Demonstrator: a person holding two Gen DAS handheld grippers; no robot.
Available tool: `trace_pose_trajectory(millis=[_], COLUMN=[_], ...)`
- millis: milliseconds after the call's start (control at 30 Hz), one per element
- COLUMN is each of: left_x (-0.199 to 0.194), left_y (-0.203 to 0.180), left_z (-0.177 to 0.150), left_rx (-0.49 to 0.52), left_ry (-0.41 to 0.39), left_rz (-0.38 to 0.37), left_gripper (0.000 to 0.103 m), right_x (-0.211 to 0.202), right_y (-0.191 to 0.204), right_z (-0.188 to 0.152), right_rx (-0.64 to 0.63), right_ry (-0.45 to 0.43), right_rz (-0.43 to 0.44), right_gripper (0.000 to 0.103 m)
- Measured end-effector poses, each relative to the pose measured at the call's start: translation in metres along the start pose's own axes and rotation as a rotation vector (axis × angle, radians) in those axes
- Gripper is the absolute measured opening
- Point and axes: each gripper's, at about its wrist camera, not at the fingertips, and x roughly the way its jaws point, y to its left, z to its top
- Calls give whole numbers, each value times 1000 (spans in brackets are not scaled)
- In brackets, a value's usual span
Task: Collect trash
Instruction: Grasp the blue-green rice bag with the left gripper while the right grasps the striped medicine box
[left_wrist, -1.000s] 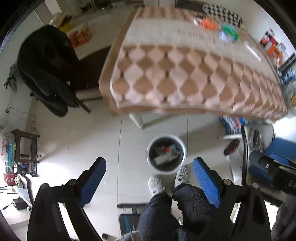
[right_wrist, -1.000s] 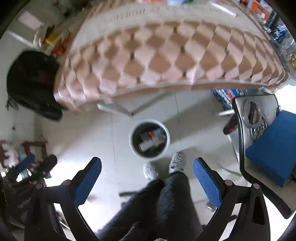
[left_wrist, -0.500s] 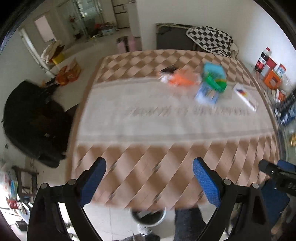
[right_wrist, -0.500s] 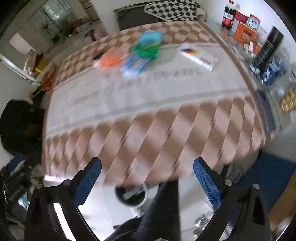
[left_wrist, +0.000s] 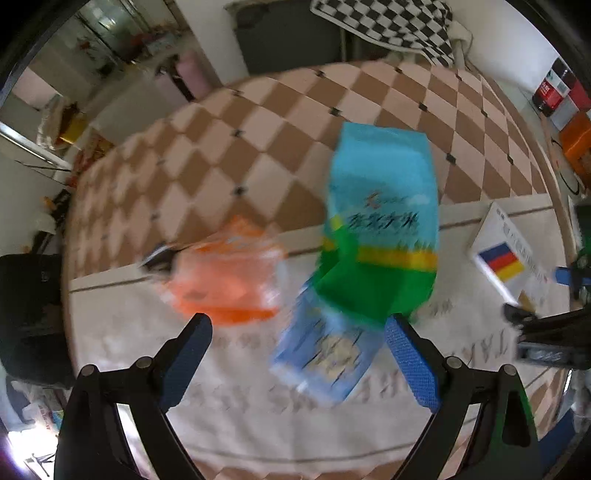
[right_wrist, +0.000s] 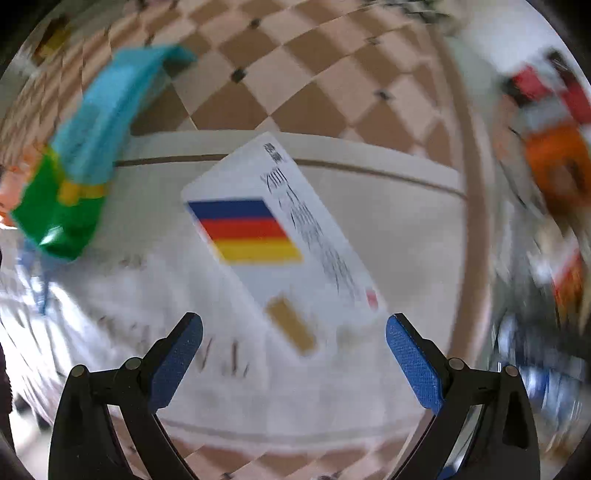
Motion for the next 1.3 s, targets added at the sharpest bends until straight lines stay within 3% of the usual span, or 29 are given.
trace_pose_trajectory(millis=[100,167,267,333,400,533,667,767,833,867,933,967,1067,1300], left_x=[13,18,21,24,28,47,65,68,61,58,48,42,23,-33], left_y=[-7,-10,-18,-24,-30,-46,-62,-68,-64,-62,-61,-60,-58,-43], left_z=[16,24,35,44,53,74,83,80,75,71,62,58,46,4], left_rx=[-10,-14,4,20,39,106,159,162,118,105,95,94,90,62], left_ry=[25,37,41,44,49,100,163,179,162,157,135,118,73,-47], left_rz=[-19,-39,-70,-74,-85,-116,-114,-130,-170,-178,-185,-180,-167,-125], left_gripper=[96,96,96,96,96,96,96,93,65,42,25,19,13,12], right_x=[15,16,17,18,20,15,17,23,21,18,11,8,4,-39], right_y=[-1,-13,-51,-86,-102,-100,-76,-69,-65,-64,-52,-42,-32,-15], right_z=[13,15,13,4,1,8,29,35,35,31,27,22,15,-11], right_rx=[-52,7,284,539,640,592,409,373,384,385,384,382,387,445], right_ry=[4,-7,3,-6,-4,-20,-20,-16,-33,-46,-71,-65,-77,-159], right_rz=[7,53,113,224,282,256,122,70,82,79,72,69,76,140], right_gripper=[103,100,96,96,96,100,100,100,95,94,80,80,80,80])
